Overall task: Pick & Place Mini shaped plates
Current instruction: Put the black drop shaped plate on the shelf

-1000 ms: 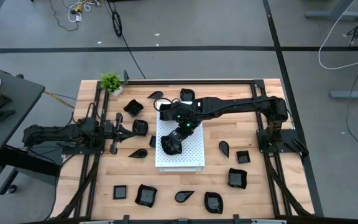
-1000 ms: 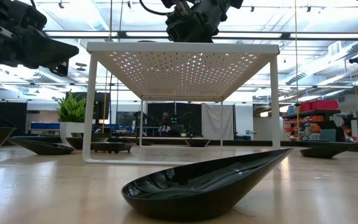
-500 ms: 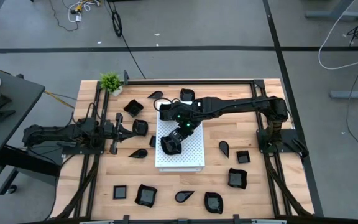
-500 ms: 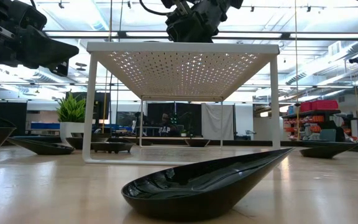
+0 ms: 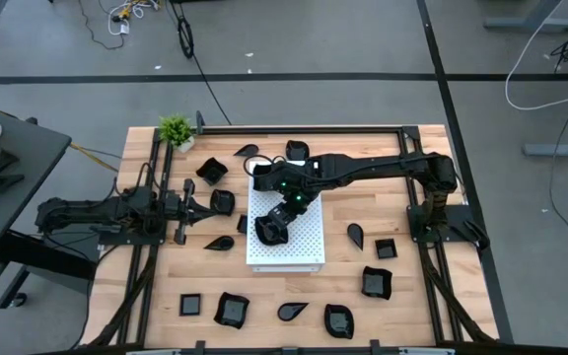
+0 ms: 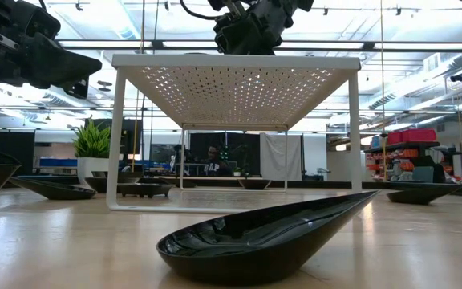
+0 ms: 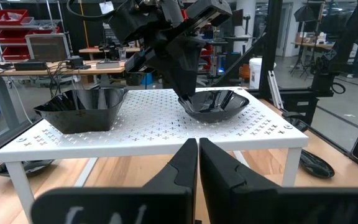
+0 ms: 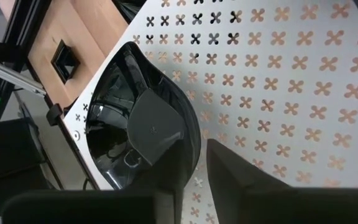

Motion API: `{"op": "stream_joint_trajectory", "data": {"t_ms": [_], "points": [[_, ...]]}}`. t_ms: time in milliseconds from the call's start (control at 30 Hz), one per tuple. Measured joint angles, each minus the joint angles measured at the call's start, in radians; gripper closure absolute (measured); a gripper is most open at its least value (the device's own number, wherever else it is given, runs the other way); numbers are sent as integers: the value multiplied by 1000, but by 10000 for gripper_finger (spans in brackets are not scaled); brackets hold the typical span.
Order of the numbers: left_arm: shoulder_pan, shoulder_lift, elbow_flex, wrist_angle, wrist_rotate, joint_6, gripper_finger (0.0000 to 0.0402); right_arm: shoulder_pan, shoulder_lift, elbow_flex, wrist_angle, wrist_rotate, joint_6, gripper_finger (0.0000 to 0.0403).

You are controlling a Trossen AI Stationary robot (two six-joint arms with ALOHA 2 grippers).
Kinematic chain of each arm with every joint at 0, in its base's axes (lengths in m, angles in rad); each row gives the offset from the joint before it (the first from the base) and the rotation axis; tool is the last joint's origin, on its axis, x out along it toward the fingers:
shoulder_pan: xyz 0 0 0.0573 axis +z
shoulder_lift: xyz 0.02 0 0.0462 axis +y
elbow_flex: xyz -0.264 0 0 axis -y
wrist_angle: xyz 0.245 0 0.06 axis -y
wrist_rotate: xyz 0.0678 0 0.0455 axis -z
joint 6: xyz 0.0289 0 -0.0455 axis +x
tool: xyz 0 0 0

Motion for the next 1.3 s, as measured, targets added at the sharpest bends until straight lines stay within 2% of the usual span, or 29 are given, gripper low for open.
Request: {"op": "stream_joint_trajectory", "data": {"t_ms": [633,1000,1300], "points": [[0,0,0,0,0,0,381,-7,-24,0,-2,1,-16,296],[0,0,0,0,0,0,381,14,-77,-2,1,2,-68,293],[0,0,0,0,0,0,381,65,-153,-113,83,9,-58,293]]}}
